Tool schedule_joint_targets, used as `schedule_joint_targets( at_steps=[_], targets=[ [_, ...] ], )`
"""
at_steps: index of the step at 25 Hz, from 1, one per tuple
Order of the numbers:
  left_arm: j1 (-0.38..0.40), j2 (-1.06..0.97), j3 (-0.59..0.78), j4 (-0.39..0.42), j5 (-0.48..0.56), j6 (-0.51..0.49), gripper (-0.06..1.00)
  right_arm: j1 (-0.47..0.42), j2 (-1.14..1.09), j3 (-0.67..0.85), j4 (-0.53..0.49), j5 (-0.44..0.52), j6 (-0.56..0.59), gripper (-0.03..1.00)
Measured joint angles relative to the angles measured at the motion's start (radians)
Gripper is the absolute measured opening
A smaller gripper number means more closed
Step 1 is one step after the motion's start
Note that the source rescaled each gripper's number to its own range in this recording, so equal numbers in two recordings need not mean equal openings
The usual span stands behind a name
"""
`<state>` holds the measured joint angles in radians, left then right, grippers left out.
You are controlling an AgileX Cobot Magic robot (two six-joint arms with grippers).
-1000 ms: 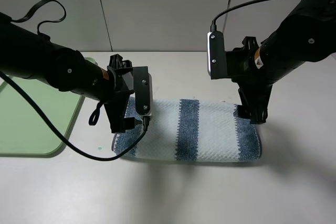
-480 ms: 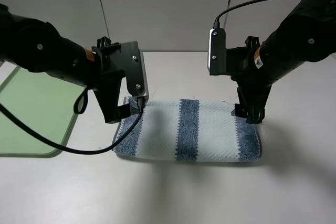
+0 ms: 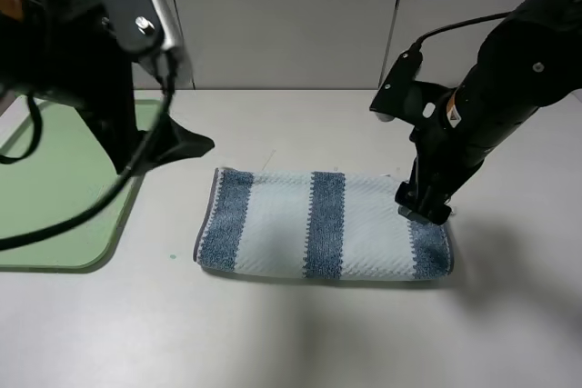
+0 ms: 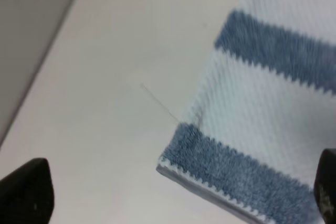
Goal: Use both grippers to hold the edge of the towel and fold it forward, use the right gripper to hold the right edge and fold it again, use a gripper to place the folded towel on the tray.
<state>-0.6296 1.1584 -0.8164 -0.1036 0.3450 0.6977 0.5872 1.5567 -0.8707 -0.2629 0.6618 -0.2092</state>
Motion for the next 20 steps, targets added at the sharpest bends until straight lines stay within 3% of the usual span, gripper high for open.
schedule_joint_targets(
  at_steps=[6, 14, 20],
  targets=[
    [0.000, -0.225, 0.001, 0.004, 0.144, -0.158, 1.00, 0.000, 0.000, 0.000, 0.134, 0.071, 0.115, 1.00],
    [0.000, -0.481, 0.001, 0.132, 0.458, -0.505, 1.00, 0.000, 0.000, 0.000, 0.305, 0.091, 0.127, 1.00],
    [0.000, -0.743, 0.072, 0.175, 0.600, -0.678, 1.00, 0.000, 0.000, 0.000, 0.350, 0.093, 0.127, 1.00]
  ],
)
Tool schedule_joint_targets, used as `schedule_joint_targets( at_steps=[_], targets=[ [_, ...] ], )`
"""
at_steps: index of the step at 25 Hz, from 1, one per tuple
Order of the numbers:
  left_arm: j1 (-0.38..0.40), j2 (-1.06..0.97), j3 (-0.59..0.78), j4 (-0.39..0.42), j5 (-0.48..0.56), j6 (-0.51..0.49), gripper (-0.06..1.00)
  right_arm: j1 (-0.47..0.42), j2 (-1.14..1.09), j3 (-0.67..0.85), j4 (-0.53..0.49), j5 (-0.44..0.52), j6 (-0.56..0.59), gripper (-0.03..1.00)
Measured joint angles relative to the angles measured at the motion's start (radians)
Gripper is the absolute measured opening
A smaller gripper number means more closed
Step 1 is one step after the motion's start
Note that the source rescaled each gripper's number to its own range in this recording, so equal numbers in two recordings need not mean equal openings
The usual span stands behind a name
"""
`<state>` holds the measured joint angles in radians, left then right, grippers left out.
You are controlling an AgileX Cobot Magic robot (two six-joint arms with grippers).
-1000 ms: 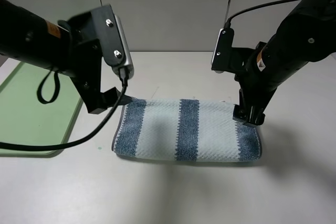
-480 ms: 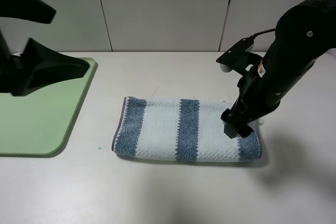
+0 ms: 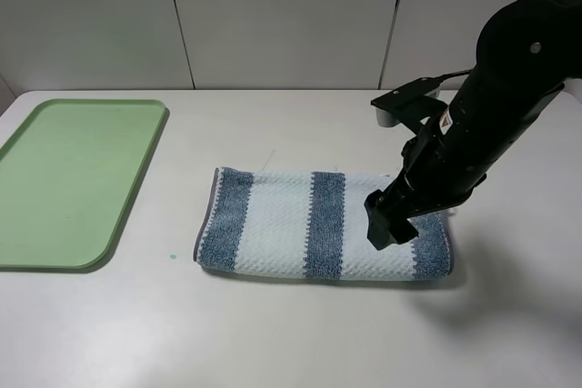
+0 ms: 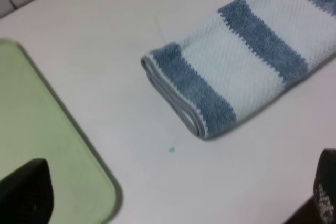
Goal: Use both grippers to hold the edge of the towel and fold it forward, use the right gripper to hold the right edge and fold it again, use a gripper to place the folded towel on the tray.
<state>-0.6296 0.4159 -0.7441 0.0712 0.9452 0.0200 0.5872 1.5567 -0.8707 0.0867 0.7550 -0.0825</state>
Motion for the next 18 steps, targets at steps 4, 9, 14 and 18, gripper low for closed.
schedule_joint_targets(
  at_steps=[4, 9, 14, 18],
  targets=[
    [0.000, -0.178, 0.088, 0.001, 0.049, -0.063, 1.00, 0.000, 0.000, 0.000, 0.002, 0.000, -0.001, 1.00],
    [0.000, -0.340, 0.172, 0.002, 0.091, -0.099, 1.00, 0.000, 0.000, 0.000, 0.002, 0.001, -0.003, 1.00],
    [0.000, -0.413, 0.232, 0.004, 0.130, -0.110, 0.99, 0.000, 0.000, 0.000, 0.003, 0.001, -0.003, 1.00],
    [0.000, -0.422, 0.235, 0.009, 0.129, -0.110, 0.98, 0.000, 0.000, 0.000, 0.005, 0.001, -0.003, 1.00]
  ],
)
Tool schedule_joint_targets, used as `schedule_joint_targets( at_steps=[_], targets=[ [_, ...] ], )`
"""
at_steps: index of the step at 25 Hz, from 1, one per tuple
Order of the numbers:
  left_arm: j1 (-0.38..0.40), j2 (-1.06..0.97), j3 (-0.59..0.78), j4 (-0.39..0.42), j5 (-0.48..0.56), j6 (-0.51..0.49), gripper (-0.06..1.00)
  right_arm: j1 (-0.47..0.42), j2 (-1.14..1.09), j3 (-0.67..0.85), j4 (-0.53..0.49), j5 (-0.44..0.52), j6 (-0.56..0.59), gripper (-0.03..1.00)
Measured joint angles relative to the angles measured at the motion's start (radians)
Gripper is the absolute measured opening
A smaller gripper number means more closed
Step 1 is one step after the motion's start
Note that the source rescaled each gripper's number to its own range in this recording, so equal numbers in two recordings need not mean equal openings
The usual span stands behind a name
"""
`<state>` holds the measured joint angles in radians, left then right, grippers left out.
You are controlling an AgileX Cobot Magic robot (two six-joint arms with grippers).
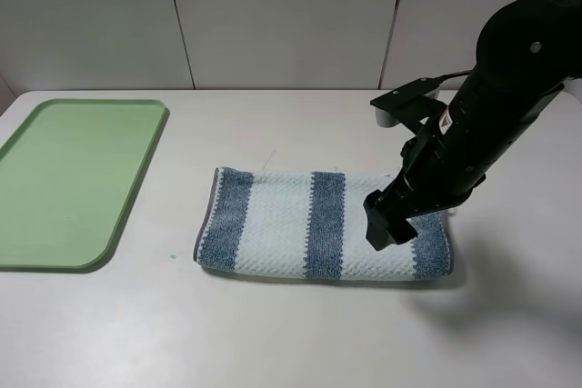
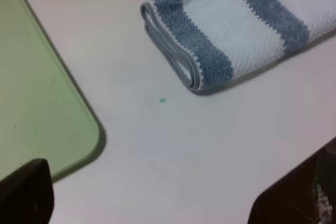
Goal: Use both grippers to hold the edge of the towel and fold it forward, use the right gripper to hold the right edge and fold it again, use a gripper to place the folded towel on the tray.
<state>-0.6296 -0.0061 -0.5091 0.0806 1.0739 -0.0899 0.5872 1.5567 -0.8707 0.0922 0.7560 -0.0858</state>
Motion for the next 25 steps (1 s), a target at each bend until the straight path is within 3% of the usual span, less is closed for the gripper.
schedule_joint_targets(
  at_steps=[16, 21, 25],
  targets=[
    [0.016, -0.001, 0.012, 0.016, -0.013, 0.003, 0.95, 0.000, 0.000, 0.000, 0.012, 0.000, -0.007, 1.00],
    [0.165, -0.001, 0.012, 0.016, -0.013, 0.004, 0.95, 0.000, 0.000, 0.000, 0.015, 0.000, 0.008, 1.00],
    [0.350, -0.001, 0.012, 0.018, -0.013, 0.004, 0.95, 0.000, 0.000, 0.000, 0.015, -0.001, 0.069, 1.00]
  ],
)
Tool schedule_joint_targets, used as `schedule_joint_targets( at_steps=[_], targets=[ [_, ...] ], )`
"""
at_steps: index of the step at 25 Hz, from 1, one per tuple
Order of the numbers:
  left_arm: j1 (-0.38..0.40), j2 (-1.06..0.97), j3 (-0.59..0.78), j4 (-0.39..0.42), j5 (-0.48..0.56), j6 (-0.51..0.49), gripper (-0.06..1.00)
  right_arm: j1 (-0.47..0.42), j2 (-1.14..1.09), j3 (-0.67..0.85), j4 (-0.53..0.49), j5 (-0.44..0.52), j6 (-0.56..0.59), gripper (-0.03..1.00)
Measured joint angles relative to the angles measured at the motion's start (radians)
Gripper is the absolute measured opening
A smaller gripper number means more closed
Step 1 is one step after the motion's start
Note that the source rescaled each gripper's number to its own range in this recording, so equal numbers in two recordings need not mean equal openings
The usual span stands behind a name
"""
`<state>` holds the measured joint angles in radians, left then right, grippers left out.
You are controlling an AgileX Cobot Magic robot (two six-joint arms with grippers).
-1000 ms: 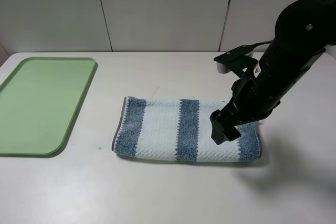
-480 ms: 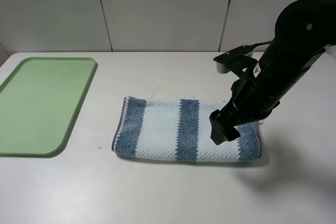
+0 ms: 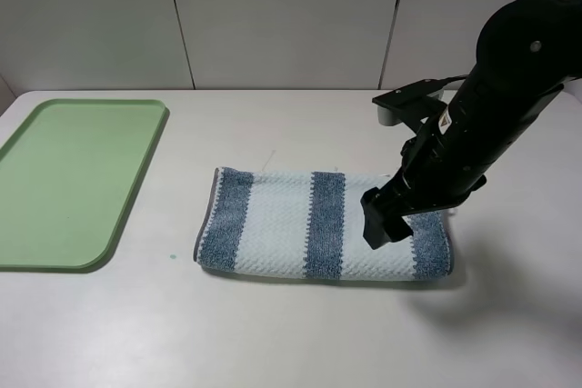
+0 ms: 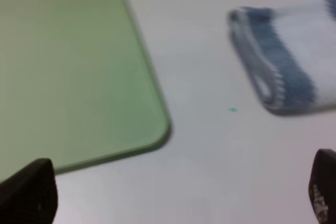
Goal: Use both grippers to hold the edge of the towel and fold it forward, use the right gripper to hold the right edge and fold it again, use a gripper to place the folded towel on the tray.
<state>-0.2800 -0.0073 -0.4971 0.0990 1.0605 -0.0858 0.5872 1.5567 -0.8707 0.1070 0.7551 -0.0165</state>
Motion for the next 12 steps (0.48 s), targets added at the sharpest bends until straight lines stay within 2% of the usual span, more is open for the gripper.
schedule_joint_targets(
  at_steps=[6, 8, 12],
  targets=[
    [0.219, 0.000, 0.000, 0.000, 0.000, 0.000, 0.95, 0.000, 0.000, 0.000, 0.000, -0.025, 0.093, 1.00],
    [0.273, 0.000, 0.000, 0.000, 0.000, 0.000, 0.95, 0.000, 0.000, 0.000, 0.000, -0.027, 0.113, 1.00],
    [0.333, 0.000, 0.000, 0.000, 0.000, 0.000, 0.95, 0.000, 0.000, 0.000, 0.000, -0.052, 0.145, 1.00]
  ],
)
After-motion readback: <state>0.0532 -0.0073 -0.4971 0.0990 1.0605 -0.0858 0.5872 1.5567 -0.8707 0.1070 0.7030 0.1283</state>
